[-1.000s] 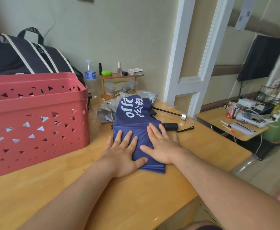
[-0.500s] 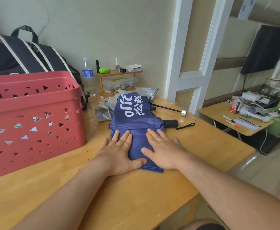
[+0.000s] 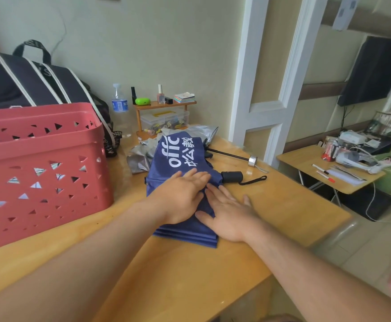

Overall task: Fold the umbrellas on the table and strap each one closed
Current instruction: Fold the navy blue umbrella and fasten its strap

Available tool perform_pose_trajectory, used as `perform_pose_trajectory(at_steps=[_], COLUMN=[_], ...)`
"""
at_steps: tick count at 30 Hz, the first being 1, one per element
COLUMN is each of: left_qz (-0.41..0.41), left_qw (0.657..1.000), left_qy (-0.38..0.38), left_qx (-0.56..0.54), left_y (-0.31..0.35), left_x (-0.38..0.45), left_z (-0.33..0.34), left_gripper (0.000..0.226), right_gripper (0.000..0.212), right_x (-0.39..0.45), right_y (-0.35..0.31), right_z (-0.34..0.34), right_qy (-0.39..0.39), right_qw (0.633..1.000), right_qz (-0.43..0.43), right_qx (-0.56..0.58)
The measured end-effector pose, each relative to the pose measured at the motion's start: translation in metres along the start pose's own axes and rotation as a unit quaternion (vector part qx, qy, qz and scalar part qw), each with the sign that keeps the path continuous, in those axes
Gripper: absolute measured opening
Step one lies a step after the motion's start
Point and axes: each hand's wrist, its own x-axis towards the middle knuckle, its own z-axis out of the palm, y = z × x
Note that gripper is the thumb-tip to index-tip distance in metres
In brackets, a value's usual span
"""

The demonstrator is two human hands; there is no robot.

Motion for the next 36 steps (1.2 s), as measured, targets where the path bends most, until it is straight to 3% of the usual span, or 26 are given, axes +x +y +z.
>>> perform_pose_trajectory(at_steps=[5, 9, 13, 15, 18, 21, 22, 24, 27, 32, 36], left_qz=[-0.067, -0.103, -0.108, -0.109, -0.111, -0.113, -0.115, -0.115, -0.112, -0.084, -0.07], left_qw=[0.99, 0.987, 0.988, 0.988, 0.988, 0.988, 0.987, 0.987, 0.988, 0.995, 0.969], left_qy=[-0.107, -0.116, -0.106, -0.104, -0.104, -0.104, -0.106, -0.11, -0.103, -0.043, 0.215], left_qx=[0.057, 0.052, 0.04, 0.042, 0.04, 0.037, 0.037, 0.037, 0.036, -0.021, -0.104], left_y=[-0.056, -0.07, -0.068, -0.068, -0.067, -0.067, -0.066, -0.064, -0.065, -0.074, -0.078], left_x=[-0.032, -0.053, -0.053, -0.052, -0.052, -0.051, -0.051, -0.053, -0.054, -0.057, -0.046], left_z=[0.031, 0.032, 0.035, 0.035, 0.035, 0.034, 0.034, 0.033, 0.032, 0.038, 0.023], left_gripper=[0.082, 0.116, 0.116, 0.114, 0.118, 0.117, 0.116, 0.114, 0.111, 0.107, 0.051], right_gripper=[0.09, 0.091, 0.085, 0.07, 0.041, 0.033, 0.031, 0.036, 0.074, 0.087, 0.085], right_x=[0.0, 0.001, -0.001, -0.002, -0.002, 0.003, 0.004, 0.008, 0.004, -0.001, -0.001], right_y=[0.002, 0.003, 0.003, 0.004, 0.003, -0.016, -0.024, -0.036, -0.023, -0.01, -0.011], right_z=[-0.002, 0.0, 0.002, 0.0, -0.008, -0.019, -0.022, -0.019, -0.006, 0.003, 0.004], right_qy=[-0.021, -0.018, 0.01, 0.06, 0.215, 0.307, 0.295, 0.181, -0.016, -0.016, -0.009], right_qw=[1.0, 1.0, 1.0, 0.996, 0.97, 0.945, 0.947, 0.975, 0.997, 0.999, 0.999], right_qz=[-0.003, -0.008, -0.017, -0.027, -0.061, -0.08, -0.093, -0.118, -0.077, -0.035, -0.039], right_qx=[-0.001, -0.003, 0.022, 0.063, 0.093, 0.081, 0.083, 0.046, -0.027, -0.028, -0.025])
